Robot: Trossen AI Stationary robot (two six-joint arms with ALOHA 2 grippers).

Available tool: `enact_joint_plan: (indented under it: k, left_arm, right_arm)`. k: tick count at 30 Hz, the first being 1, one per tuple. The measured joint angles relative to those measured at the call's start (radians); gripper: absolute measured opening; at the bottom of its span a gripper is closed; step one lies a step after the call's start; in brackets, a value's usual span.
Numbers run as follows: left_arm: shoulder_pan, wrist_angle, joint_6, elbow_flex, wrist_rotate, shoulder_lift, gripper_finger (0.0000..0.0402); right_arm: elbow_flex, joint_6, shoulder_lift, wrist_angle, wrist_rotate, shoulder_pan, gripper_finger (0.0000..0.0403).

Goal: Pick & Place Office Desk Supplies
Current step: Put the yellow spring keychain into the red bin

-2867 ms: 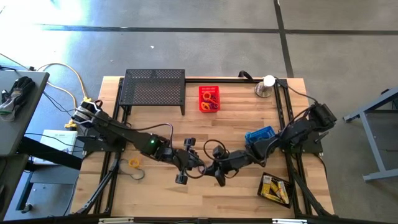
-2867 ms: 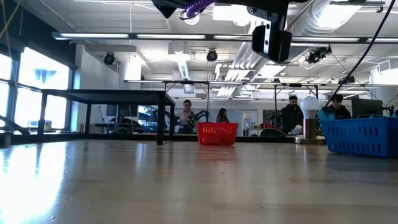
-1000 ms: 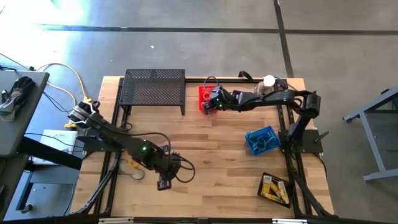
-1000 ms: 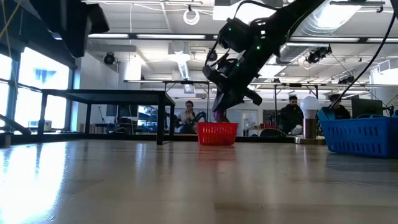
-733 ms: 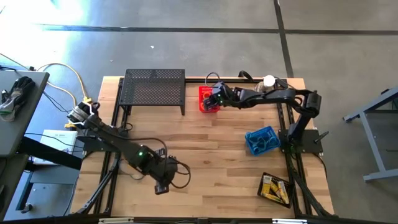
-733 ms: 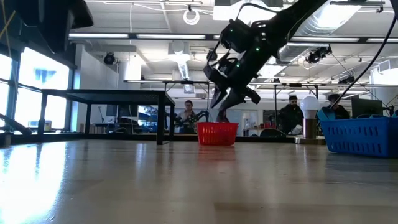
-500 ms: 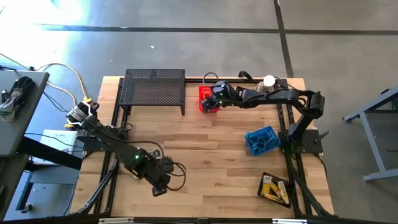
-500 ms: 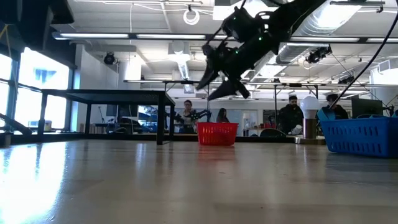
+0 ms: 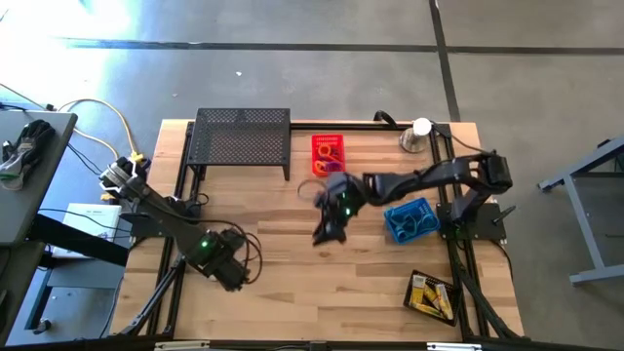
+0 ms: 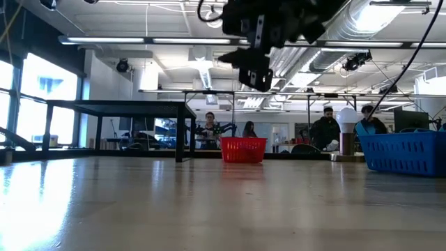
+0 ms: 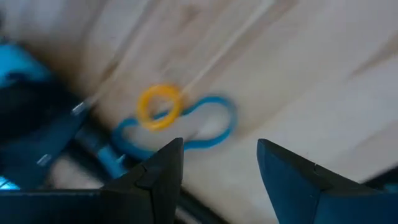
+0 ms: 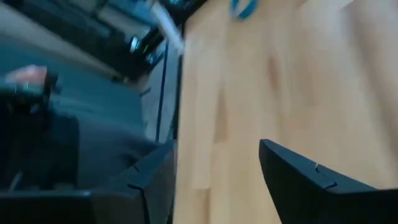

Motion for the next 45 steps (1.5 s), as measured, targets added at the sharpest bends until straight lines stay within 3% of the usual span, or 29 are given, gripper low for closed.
enact_joint_plan:
  k: [9, 15, 24, 36, 45]
  left_arm:
    - [0.021, -0.046, 0.086, -0.032, -0.03, 0.003, 0.0195]
    - [0.055, 0.029, 0.132, -0.174, 0.141, 0.003, 0.0195]
    - [0.082, 0.148, 0.129, -0.323, 0.136, 0.003, 0.0195]
    - [0.137, 0.162, 0.102, -0.455, 0.181, 0.003, 0.0195]
    - [0.138, 0.267, 0.054, -0.513, 0.192, 0.003, 0.0195]
  right_arm:
    - [-0.001, 0.022, 0.0, 0.0, 0.128, 0.245, 0.0213]
    - [-0.001, 0.071, 0.0, 0.0, 0.222, 0.332, 0.0213]
    - [-0.001, 0.098, 0.0, 0.001, 0.333, 0.387, 0.0213]
    - [-0.001, 0.106, 0.0, 0.054, 0.385, 0.397, 0.0213]
    - [-0.001, 0.105, 0.0, 0.053, 0.389, 0.397, 0.0213]
